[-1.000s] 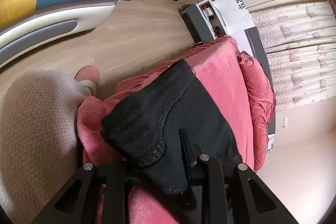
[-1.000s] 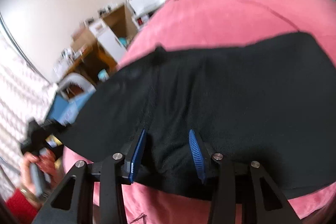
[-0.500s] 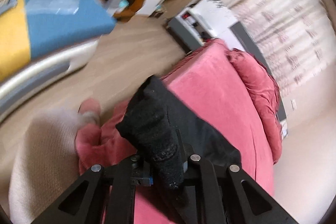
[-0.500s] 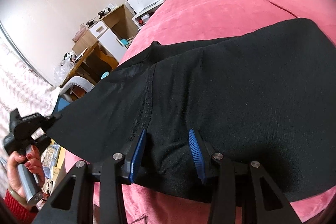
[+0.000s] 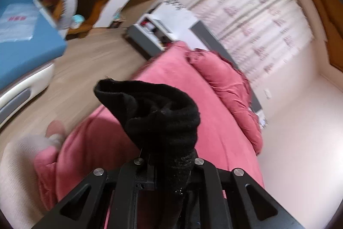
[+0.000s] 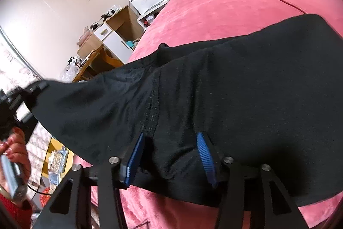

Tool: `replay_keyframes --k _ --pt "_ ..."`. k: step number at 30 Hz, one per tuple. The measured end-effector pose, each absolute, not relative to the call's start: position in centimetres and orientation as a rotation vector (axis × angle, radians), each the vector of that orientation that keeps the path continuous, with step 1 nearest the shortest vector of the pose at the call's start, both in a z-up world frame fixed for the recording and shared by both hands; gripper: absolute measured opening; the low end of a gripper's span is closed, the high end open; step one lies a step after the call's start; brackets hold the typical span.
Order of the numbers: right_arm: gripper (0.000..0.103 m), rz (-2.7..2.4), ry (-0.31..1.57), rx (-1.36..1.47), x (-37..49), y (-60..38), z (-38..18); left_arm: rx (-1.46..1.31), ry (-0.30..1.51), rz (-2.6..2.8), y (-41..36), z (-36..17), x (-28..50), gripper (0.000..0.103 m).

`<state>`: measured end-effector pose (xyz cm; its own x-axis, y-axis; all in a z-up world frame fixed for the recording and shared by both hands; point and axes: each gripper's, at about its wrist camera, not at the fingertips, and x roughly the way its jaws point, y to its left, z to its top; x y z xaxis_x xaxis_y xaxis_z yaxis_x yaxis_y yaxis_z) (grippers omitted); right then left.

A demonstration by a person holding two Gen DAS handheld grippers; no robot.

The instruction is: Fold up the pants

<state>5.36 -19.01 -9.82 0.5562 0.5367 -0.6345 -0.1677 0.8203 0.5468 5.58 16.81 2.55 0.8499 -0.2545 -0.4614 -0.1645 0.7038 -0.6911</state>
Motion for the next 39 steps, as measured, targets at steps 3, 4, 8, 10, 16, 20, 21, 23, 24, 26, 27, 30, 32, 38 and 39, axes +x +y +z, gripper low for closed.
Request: replay_keyframes --k 3,4,8,10,16,20,21,23,24,26,27,30,32,38,39 --pt "0.058 0.441 0.893 0.472 5.4 -19.0 -9.7 -0.727 0.539 -0.126 14.6 4.6 5.5 0.012" --pt "0.058 0.444 0.895 0.485 5.4 -19.2 -9.7 -0.700 0.531 -0.144 13.9 5.2 5.4 0.012" --pt "0.058 0.457 0.894 0.601 5.8 -20.8 -9.2 -0.586 0.495 -0.243 10.7 7.5 4.9 0.012" --pt "0.058 0.432 0.871 0.656 5.8 -22.2 -8.7 -0.540 0.492 -0.301 9.0 8.3 4.7 0.012" --pt "0.061 0.308 0.810 0.747 6.2 -27.7 -7.2 -0.376 0.513 -0.475 2.1 9.6 4.7 0.012" --pt "0.061 0.153 0.808 0.627 5.9 -30.2 -6.2 -0.310 0.535 -0.552 -2.5 9.3 4.6 0.012" --pt "0.061 0.117 0.810 0.591 5.7 -30.5 -5.9 -0.296 0.546 -0.571 -3.7 9.0 4.7 0.012" --pt "0.058 0.052 0.815 0.553 5.4 -31.7 -5.5 -0.262 0.566 -0.604 -5.7 8.4 5.0 0.012" --pt "0.056 0.028 0.820 0.552 5.1 -32.3 -5.4 -0.235 0.584 -0.618 -6.9 8.0 5.2 0.012" --pt "0.056 0.018 0.818 0.567 4.6 -33.4 -5.2 -0.200 0.614 -0.648 -8.7 7.1 5.5 0.012" --pt "0.056 0.010 0.815 0.571 4.5 -33.9 -5.2 -0.186 0.626 -0.661 -9.4 6.7 5.7 0.012" --pt "0.056 -0.023 0.819 0.560 3.7 -35.0 -4.8 -0.134 0.657 -0.702 -11.9 5.4 5.6 0.012" --pt "0.056 -0.050 0.822 0.557 3.3 -35.6 -4.8 -0.114 0.679 -0.728 -13.2 4.5 5.7 0.012" --pt "0.056 -0.134 0.832 0.606 1.9 -38.4 -5.5 -0.068 0.718 -0.763 -16.5 2.3 5.0 0.012" --pt "0.056 -0.148 0.834 0.619 1.9 -38.6 -5.7 -0.056 0.721 -0.767 -17.1 2.0 4.9 0.012"
